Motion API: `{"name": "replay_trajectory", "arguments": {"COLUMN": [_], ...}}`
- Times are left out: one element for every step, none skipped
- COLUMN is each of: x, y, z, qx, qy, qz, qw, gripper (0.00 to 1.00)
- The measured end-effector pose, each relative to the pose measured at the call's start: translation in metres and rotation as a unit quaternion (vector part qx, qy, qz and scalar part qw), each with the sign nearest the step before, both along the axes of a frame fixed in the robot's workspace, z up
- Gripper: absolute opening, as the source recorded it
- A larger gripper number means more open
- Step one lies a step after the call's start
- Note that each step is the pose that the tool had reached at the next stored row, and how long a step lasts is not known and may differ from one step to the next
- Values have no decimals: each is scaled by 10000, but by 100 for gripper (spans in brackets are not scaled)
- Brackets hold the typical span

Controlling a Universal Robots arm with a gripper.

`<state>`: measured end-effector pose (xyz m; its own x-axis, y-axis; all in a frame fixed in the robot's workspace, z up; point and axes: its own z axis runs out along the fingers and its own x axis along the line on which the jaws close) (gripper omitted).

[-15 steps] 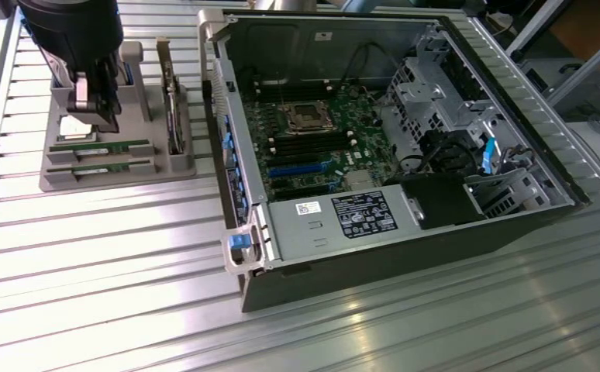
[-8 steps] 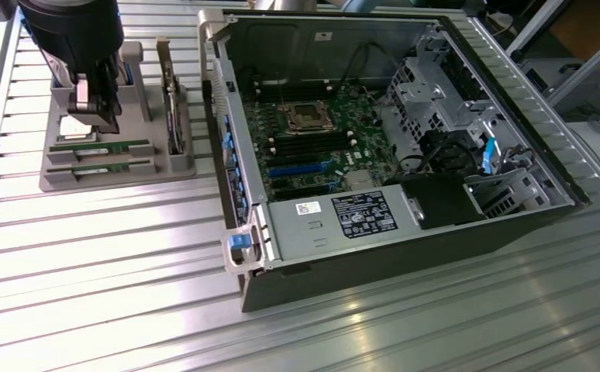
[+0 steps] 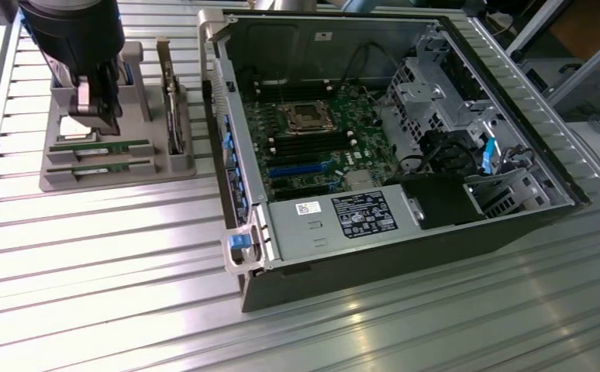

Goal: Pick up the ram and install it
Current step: 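Pick up the ram and move it above insertion slot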

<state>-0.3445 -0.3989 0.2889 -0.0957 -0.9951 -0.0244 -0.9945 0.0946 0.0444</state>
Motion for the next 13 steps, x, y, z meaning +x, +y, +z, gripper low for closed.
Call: {"name": "replay_trajectory", "arguments": {"x": [0,0,0,0,0,0,-1,-1,-1,0,-1,-1,-1], "y": [0,0,0,0,0,0,-1,-1,-1,-3,-4,-6,-7], "z": [-6,-11,-16,-20,-23,-26,-30,-33,-37,-41,-48,-56,-62], "qx": [0,0,0,0,0,0,0,0,0,0,0,0,0], "qy": [0,0,0,0,0,0,0,0,0,0,0,0,0], "qz": [0,0,0,0,0,0,-1,-1,-1,-1,0,0,0], "qw": [10000,10000,10000,10000,10000,10000,10000,10000,10000,10000,10000,10000,10000], "gripper": [36,36,36,36,36,36,36,36,36,36,36,36,36]}}
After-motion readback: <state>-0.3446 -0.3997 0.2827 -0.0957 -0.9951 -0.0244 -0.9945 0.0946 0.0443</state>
